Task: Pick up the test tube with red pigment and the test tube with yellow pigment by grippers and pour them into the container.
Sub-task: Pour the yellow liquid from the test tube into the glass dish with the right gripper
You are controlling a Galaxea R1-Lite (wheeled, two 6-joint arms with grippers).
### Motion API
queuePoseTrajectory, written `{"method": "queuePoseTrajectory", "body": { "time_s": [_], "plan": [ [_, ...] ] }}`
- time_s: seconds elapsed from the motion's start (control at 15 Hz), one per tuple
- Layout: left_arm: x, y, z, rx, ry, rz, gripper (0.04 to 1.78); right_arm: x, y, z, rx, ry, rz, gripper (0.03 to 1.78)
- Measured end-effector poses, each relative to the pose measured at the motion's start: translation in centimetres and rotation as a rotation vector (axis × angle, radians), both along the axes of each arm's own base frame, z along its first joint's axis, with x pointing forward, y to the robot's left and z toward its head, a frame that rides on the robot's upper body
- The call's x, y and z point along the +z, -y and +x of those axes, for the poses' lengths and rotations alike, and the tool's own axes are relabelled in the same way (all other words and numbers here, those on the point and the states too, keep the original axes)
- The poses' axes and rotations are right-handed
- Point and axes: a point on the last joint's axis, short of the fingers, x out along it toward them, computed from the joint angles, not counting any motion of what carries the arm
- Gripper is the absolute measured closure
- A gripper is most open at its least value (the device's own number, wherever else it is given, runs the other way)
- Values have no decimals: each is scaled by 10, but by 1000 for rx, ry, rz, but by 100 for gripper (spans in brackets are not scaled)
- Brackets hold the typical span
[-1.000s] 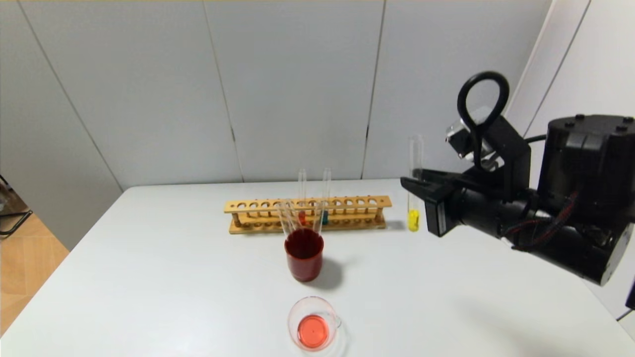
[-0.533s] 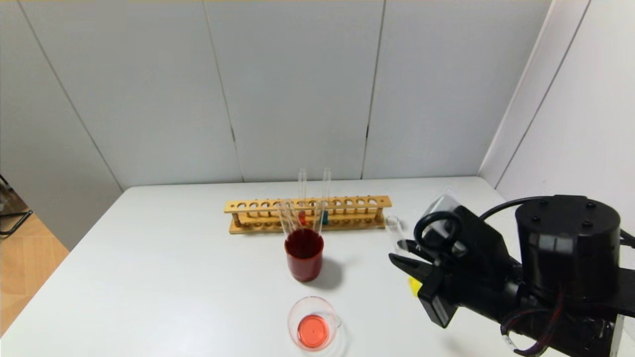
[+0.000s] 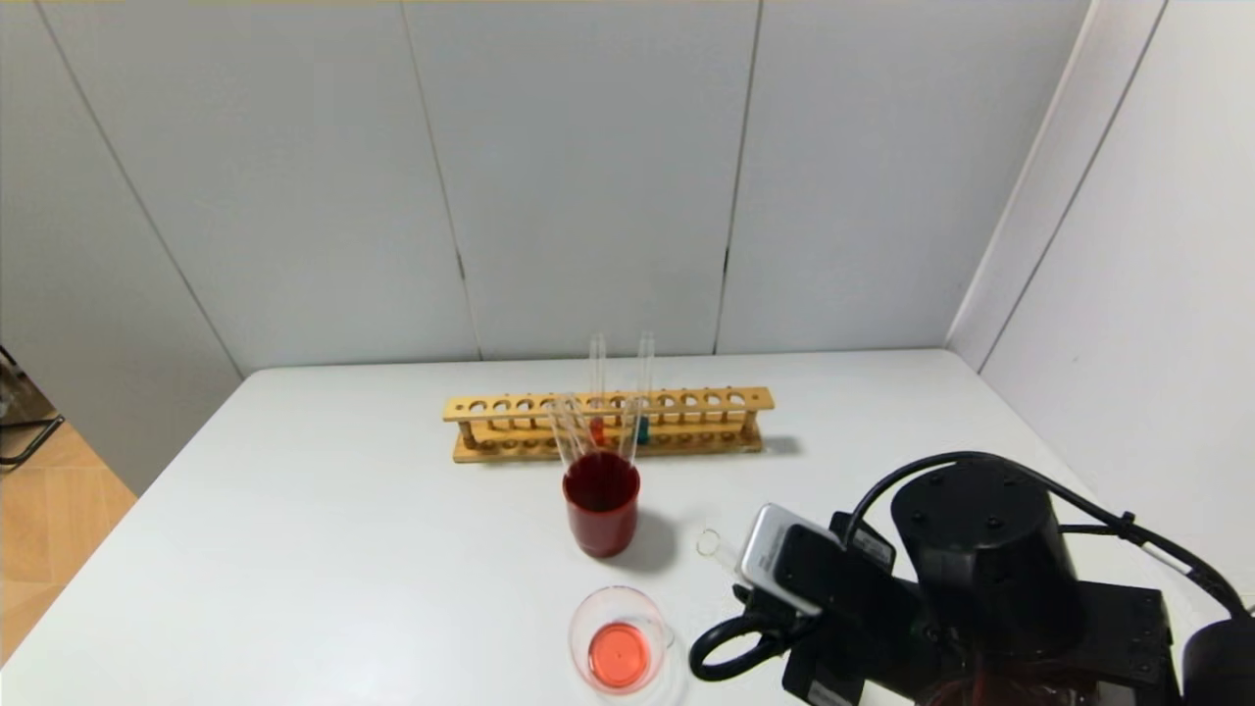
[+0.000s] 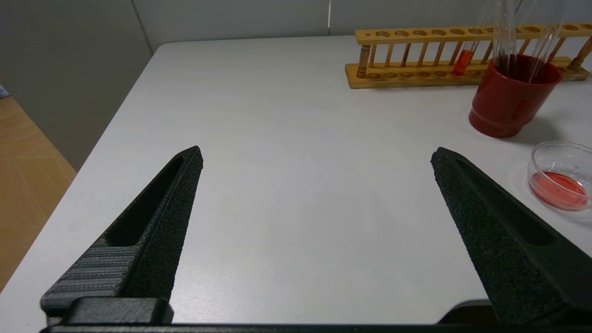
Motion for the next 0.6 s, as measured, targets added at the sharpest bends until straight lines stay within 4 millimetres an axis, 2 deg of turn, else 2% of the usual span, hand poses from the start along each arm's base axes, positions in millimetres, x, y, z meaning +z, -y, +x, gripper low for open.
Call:
{"method": "queuePoseTrajectory", "body": {
  "time_s": [0.2,0.6],
  "plan": [
    [0,0,0,0,0,0,7,-13,-10,7,73,32,-107,149],
    [0,0,0,0,0,0,7,-21,-23,26,190,157,-303,149]
  ]
}}
